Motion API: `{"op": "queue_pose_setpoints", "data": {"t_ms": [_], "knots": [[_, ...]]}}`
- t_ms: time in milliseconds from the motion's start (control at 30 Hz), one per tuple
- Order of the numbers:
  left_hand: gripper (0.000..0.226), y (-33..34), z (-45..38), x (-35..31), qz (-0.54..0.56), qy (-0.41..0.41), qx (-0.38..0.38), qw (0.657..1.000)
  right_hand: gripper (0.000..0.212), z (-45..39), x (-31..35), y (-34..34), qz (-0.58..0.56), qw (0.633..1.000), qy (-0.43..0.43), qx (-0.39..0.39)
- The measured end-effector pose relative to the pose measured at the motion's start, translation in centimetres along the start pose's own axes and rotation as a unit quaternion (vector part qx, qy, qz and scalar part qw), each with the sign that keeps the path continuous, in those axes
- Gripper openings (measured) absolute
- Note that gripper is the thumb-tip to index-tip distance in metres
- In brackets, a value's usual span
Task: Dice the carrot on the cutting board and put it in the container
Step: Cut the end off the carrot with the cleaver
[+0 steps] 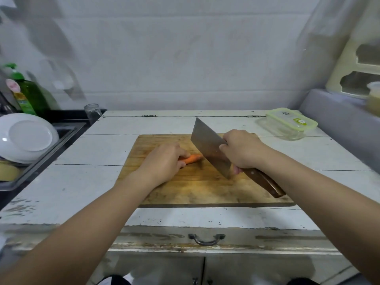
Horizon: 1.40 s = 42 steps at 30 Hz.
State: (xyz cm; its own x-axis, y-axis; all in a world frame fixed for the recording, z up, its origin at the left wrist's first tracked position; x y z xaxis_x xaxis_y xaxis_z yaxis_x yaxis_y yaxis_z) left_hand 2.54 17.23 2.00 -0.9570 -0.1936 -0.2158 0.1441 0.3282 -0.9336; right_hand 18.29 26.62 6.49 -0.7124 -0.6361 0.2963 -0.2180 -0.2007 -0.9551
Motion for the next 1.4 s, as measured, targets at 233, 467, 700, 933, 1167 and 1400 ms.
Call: {"op": "queue_pose_setpoints", "data": {"t_ms": [233,467,700,933,1167,1400], "knots": [[0.036,0.0,0.1,-0.1,0.002,0.002,0.000,1.000,0.021,0.1,0.9,-0.2,0.056,0.998,-0.007,-0.003],[0.025,-0.3,0.2,-0.5,0.001,0.011,0.006,1.000,0.013,-1.6,2.8,1.6,0.089,0.996,-0.016,0.016],[0.005,-0.2,-0.5,0.0,0.027,-0.026,0.071,0.997,0.022,-1.5,-5.1,-1.0,-0.137,0.988,0.068,-0.003],[0.022,1.4,-4.0,-2.6,0.020,-0.053,0.082,0.995,0.014,-0.7,-12.8,-1.8,-0.383,0.913,0.141,-0.016],[0.012,4.3,-7.6,-5.2,0.010,-0.043,0.119,0.992,0.014,0.0,-17.2,0.0,-0.478,0.858,0.183,-0.031],[0.008,4.4,-8.3,-7.9,0.013,0.002,0.101,0.995,0.015,1.2,-17.9,0.4,-0.502,0.841,0.197,-0.040]]}}
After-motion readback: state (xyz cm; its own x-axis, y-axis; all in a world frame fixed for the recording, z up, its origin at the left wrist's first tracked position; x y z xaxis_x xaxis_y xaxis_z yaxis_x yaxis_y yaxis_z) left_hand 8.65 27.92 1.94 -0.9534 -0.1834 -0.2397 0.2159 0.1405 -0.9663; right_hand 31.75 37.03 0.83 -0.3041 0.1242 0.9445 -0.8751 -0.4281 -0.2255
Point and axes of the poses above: each hand's wrist, its own z-axis away from the middle knuckle, its own y-axis out of the palm, x = y × z, the point moved 8 cm from there along -z, towards the middle knuckle, and after that the axes turned 4 degrees about -x, right-handed, at the moved point
